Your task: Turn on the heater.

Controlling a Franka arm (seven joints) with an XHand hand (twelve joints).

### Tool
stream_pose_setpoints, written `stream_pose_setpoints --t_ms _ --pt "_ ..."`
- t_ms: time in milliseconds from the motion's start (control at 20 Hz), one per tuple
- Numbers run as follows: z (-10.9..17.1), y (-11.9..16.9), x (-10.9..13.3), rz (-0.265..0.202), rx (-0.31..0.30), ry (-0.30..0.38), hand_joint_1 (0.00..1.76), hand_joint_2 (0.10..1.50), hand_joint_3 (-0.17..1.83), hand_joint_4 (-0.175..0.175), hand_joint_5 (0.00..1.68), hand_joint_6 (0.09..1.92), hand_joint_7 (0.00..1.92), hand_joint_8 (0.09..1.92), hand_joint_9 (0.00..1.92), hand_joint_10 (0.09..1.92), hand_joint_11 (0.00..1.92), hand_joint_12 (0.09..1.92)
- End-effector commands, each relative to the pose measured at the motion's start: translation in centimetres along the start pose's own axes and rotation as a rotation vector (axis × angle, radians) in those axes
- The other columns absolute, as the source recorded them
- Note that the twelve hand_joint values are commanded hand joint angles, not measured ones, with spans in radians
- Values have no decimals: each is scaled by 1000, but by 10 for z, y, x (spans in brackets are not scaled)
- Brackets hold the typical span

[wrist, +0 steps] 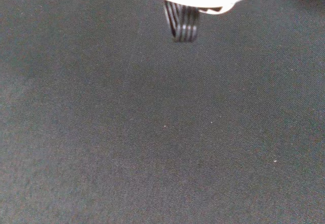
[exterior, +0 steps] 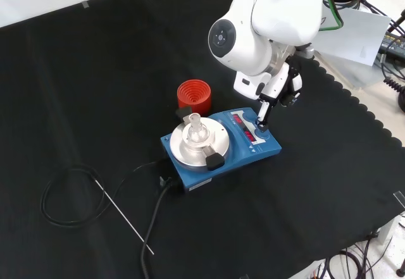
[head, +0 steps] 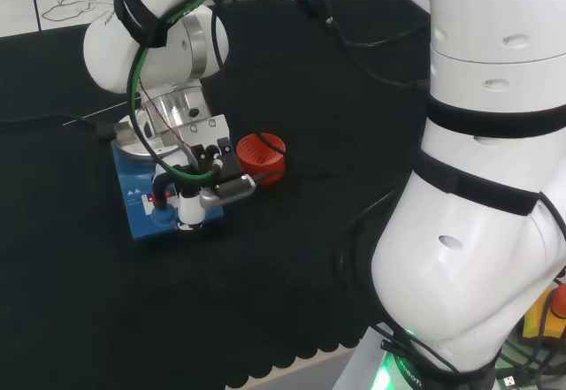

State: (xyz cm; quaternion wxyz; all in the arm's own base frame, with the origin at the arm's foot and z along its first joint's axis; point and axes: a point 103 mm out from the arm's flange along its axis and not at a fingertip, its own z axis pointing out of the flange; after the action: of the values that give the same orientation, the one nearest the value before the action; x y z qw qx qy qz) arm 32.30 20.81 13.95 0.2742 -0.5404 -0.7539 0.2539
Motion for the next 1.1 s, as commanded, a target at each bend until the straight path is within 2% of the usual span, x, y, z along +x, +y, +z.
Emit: stream_pose_setpoints --t_ms 50,600,1100 --pt "1 0 -3 3 4 0 1455 675 1117 -38 301 614 1574 1757 1615 1730 1401 1516" --pt "7 2 -14 7 8 3 1455 675 1118 -38 298 623 1576 1754 1618 1727 1401 1516" --pt "3 1 -12 11 -1 5 1454 674 1120 -39 298 630 1579 1750 1618 1725 1401 1516"
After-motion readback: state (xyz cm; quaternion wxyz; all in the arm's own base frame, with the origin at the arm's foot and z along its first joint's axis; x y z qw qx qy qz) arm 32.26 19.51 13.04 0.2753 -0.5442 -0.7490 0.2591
